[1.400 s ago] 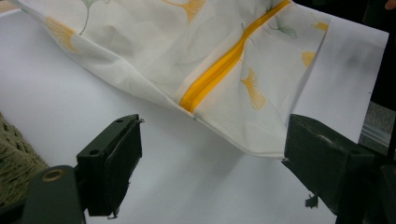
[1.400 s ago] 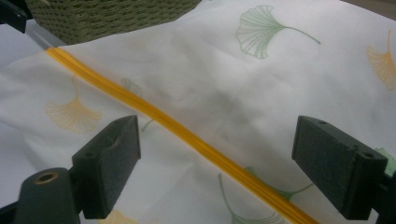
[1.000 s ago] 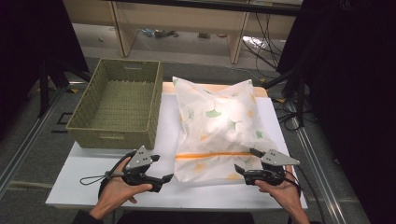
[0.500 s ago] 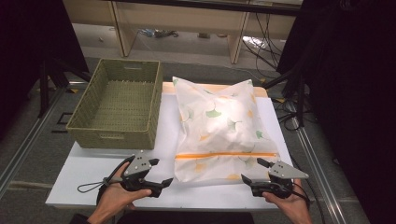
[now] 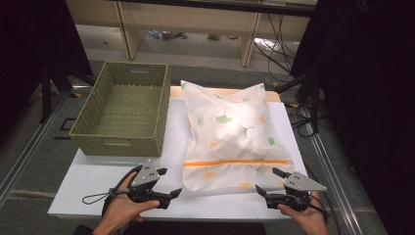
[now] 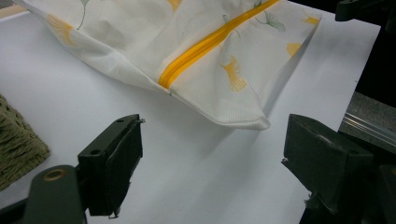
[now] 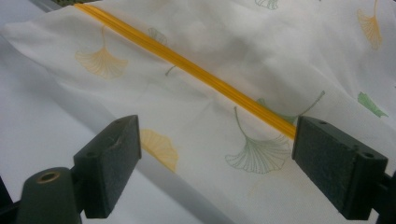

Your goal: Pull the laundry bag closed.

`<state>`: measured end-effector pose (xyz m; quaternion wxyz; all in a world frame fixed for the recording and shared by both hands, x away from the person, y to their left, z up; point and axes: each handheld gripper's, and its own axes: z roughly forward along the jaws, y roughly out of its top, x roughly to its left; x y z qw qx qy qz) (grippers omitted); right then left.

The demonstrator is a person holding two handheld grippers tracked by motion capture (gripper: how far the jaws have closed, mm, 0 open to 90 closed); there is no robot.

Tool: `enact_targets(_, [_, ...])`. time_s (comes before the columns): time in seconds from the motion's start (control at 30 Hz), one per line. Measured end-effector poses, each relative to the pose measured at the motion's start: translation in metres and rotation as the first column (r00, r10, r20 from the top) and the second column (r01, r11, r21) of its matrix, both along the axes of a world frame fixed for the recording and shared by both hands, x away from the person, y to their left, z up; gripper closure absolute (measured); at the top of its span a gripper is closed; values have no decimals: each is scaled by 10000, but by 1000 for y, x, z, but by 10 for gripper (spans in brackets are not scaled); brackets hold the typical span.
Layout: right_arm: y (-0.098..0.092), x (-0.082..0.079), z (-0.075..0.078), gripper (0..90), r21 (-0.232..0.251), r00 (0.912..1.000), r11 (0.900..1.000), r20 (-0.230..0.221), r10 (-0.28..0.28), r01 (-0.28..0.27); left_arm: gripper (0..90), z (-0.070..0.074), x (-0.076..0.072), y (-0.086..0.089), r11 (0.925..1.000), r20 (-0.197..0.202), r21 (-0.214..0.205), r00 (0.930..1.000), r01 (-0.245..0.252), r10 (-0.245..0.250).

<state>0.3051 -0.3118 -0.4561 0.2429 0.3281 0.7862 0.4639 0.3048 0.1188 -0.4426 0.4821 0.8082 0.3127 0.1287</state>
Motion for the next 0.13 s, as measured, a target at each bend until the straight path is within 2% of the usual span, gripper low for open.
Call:
enact_targets(0.07, [-1,1,0,165,-10,9999,10000,-61,86,-86,187,0,0,-1,10000,-27,-80,10000,-31,30])
enact_targets(0.13, [0,1,0,165,22,10000,10000,-46,34,-34,187,0,0,0,10000,-34,44,10000,-64,64])
